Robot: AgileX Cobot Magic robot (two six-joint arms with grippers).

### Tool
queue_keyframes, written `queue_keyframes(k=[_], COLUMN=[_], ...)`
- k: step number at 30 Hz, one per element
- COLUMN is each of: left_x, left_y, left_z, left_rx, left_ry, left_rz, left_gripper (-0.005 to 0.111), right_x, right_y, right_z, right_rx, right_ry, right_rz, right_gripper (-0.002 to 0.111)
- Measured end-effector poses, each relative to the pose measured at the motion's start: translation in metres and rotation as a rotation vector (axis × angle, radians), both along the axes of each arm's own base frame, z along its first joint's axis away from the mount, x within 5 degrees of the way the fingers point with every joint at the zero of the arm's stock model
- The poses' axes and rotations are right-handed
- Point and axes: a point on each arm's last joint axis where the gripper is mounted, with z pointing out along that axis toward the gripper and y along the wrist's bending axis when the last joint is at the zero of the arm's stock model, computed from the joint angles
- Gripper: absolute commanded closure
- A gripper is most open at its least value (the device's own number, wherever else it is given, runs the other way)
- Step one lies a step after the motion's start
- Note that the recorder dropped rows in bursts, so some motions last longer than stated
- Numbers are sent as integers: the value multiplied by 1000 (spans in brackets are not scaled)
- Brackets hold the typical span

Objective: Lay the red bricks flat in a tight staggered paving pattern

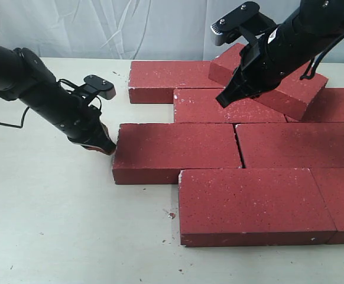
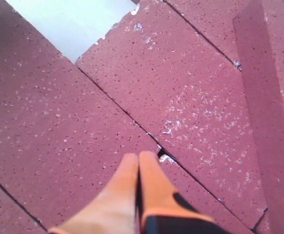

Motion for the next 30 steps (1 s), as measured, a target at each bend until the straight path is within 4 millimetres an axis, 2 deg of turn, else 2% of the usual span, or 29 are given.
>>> queue_keyframes(k=[6,12,16,21,26,28,30], left_x=[2,12,14,15,17,18,18], left_y=[4,30,43,40,40,40,40], left_z=[0,16,32,39,40,41,41], left_rx=[20,11,-16,-64,-72,-70,-69], left_ry=[-17,-60,-84,-89,-105,-116,-119], left_rz=[-7,72,118,154,174,182,184], left_gripper=[107,107,107,107,107,107,107], right_x=[1,0,0,2,15,23,36], right_y=[-2,-6,-23,-48,-54,-57,-69], right_z=[0,7,14,27,35,39,48], right_rx=[-27,-36,-27,17,6,1,5], right_ry=[-22,-56,-99,-169,-313,-322,-300], right_rz=[11,8,-57,-169,-147,-154,-192], right_gripper=[109,109,109,109,109,109,109])
